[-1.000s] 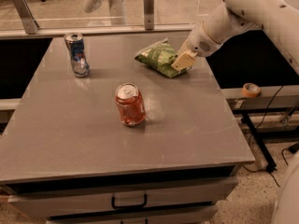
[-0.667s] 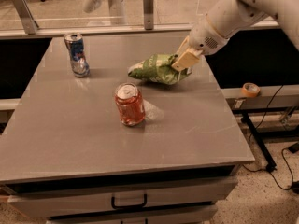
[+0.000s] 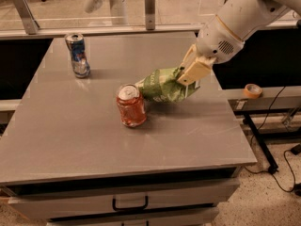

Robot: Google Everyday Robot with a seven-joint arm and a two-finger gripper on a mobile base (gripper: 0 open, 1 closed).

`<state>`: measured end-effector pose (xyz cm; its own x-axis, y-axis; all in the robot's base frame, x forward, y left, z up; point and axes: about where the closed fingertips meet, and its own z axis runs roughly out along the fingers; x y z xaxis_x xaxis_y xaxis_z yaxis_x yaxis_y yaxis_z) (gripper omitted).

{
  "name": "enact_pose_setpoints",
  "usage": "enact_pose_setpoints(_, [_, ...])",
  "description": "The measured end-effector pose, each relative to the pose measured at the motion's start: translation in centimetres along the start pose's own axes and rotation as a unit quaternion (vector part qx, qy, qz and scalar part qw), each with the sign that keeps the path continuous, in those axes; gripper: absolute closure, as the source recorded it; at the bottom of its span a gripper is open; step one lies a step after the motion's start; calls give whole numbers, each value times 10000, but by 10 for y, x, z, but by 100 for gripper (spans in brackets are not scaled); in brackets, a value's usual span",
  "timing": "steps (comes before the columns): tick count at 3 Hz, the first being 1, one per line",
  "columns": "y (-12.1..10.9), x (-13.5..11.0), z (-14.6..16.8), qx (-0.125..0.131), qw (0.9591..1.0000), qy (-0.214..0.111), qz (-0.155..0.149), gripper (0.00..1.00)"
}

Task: Move green jalapeno chip bag near coke can

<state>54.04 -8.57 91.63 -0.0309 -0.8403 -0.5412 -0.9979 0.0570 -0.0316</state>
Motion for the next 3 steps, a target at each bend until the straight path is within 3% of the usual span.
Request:
enact_pose_setpoints(1, [19, 2, -2, -150, 9999, -4, 5, 59])
enact_pose_setpoints(3, [25, 3, -5, -15, 10000, -53, -7, 13])
